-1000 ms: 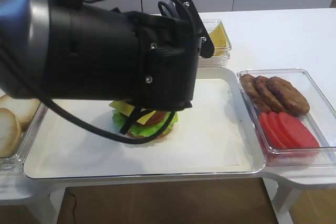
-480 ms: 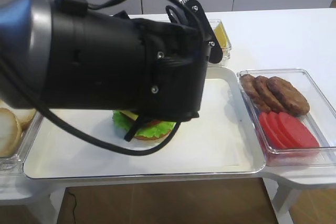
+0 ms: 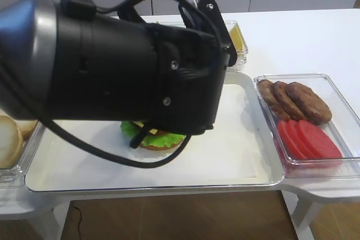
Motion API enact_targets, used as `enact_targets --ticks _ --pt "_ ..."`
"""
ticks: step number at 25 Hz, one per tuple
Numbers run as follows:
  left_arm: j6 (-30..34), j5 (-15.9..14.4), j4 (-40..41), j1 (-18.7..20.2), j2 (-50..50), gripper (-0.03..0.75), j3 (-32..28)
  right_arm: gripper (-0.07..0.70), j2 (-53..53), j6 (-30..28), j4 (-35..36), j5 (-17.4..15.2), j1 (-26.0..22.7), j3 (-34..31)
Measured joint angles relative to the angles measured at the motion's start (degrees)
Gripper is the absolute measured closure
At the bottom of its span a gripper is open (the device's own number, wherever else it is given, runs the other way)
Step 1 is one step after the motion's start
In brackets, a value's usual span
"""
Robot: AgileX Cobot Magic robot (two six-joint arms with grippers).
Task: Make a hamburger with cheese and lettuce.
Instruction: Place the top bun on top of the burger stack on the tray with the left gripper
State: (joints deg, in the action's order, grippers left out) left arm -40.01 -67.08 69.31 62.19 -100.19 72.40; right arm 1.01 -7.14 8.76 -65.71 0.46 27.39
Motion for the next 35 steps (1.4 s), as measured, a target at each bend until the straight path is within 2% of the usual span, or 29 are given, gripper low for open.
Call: enact_targets --ticks 4,11,35 --pt "0.0 -0.6 2.5 0.0 0.0 0.577 0.0 0.386 0.0 0.0 0.0 0.0 0.0 0.0" --pt "-2.1 -0.7 -1.9 0.0 0.0 0.577 0.0 0.386 0.0 0.0 0.0 0.0 0.0 0.0" --pt "-2.7 -0.9 -3.7 -0.6 0.0 0.577 0.0 0.386 0.0 0.0 0.0 0.0 0.0 0.0"
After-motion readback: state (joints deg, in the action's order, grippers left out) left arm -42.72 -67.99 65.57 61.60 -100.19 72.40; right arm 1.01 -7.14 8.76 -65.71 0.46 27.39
